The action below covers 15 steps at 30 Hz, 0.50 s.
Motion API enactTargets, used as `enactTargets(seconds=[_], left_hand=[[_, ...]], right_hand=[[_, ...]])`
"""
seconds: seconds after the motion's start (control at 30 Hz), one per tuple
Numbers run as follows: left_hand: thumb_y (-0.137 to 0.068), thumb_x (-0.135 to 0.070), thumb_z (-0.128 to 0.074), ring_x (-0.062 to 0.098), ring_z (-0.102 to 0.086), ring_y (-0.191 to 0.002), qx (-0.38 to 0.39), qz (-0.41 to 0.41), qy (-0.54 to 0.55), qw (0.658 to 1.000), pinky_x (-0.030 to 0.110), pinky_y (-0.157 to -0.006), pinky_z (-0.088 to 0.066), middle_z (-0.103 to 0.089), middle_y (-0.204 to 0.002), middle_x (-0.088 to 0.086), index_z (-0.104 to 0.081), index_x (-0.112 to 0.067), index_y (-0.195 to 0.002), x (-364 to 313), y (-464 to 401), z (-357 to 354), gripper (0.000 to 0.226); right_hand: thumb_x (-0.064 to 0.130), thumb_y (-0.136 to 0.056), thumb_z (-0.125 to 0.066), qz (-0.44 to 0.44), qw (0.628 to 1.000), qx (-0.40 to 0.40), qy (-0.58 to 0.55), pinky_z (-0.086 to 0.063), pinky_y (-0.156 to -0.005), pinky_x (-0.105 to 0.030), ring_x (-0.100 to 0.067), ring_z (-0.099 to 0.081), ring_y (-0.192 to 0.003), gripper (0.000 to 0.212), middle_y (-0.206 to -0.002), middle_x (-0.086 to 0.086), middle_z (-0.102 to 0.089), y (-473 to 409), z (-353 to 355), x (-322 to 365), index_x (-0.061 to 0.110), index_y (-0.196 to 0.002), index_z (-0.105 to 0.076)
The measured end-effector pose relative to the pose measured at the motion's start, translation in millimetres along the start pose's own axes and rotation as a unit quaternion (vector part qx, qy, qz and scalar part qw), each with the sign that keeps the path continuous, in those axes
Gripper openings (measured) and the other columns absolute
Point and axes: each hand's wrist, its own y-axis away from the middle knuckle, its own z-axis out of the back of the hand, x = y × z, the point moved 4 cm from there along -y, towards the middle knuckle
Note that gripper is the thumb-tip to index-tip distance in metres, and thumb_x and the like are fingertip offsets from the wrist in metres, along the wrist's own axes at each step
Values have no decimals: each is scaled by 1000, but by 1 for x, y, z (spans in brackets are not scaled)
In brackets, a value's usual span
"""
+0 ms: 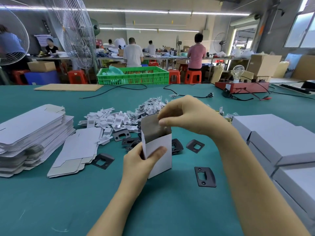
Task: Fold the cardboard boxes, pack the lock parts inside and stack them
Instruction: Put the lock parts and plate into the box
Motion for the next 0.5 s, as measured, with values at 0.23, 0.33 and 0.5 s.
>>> enactTargets(seconds=[0.23,0.33,0.5], left_hand=[[-77,-27,-81,5,-70,-80,-3,-8,-13,1000,29,-71,-57,-75,-83,-15,-72,-31,-83,-1,0,1,12],[-76,-29,-81,2,-69,-81,-6,-10,-21,1000,23,-70,-57,-74,-84,-18,-72,-32,-85,-1,0,1,14],[-76,-32,-80,-3,-66,-80,-6,-15,-26,1000,13,-64,-52,-73,-85,-23,-71,-33,-88,0,0,1,15]], right_hand=[[20,-85,-71,-142,984,-111,16,-53,-76,-29,-15,-68,-81,10,-86,-1,-72,10,33,-52,13,-93,-73],[18,-87,-69,-233,968,-22,95,-49,-71,-29,-20,-65,-81,6,-90,-3,-68,12,19,-81,14,-91,-68],[0,-85,-60,-333,930,-36,150,-54,-71,-40,-23,-57,-78,24,-106,-19,-68,15,-5,-125,1,-108,-68]])
